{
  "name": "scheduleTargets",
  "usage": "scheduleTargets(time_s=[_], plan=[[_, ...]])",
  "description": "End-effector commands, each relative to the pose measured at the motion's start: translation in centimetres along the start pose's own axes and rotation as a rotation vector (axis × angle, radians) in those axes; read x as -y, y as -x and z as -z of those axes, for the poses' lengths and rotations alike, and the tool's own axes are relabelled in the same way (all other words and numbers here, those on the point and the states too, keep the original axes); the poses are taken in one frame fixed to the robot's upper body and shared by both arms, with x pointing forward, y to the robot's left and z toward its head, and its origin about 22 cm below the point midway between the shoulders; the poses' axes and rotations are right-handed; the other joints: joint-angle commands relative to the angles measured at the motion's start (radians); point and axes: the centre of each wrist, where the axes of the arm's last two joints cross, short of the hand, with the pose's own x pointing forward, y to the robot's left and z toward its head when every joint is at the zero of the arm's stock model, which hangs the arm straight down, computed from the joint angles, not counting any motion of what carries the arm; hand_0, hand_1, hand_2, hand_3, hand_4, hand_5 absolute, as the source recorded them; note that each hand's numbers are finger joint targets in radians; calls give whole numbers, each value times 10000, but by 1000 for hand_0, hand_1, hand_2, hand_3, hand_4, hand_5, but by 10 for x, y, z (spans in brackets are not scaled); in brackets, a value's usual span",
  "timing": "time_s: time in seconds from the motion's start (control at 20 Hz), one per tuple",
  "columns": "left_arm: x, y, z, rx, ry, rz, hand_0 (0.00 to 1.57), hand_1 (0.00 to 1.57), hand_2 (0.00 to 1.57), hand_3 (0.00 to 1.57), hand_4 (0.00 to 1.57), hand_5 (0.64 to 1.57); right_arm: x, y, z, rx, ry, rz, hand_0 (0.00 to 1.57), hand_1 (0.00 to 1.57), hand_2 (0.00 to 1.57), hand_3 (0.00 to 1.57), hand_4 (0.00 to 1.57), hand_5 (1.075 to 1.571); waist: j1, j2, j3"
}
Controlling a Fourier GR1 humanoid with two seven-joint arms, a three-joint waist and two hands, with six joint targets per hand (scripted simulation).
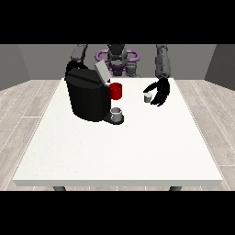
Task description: Insert the coffee pod into the coffee machine and close the lid
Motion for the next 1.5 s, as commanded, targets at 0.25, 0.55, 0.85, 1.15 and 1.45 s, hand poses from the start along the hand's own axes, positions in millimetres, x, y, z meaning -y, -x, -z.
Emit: scheduleTargets(time_s=[0.25,0.55,0.85,1.15,1.45], plan=[[27,-14,10,512,-794,583,824,824,972,737,389,1571,4,6,7,-17,142,191,0,0,0,0,513,1571,-35,199,-1],[13,6,5,338,-372,1922,899,899,1011,776,309,1571,-8,-6,9,118,204,591,0,0,0,0,515,1571,-2,84,-1],[5,-7,14,1138,-623,2023,1266,1266,1399,1363,507,1571,6,14,5,-145,242,349,0,0,0,0,398,1571,116,33,0],[-15,-52,31,2295,60,1626,1400,1400,1423,1364,595,1571,16,30,-1,-960,361,586,0,0,0,0,438,1571,169,-793,3],[-27,-94,41,2944,396,1771,1258,1258,1321,1297,529,1571,29,37,6,-1152,615,510,0,0,0,0,468,1571,405,-1116,5]])
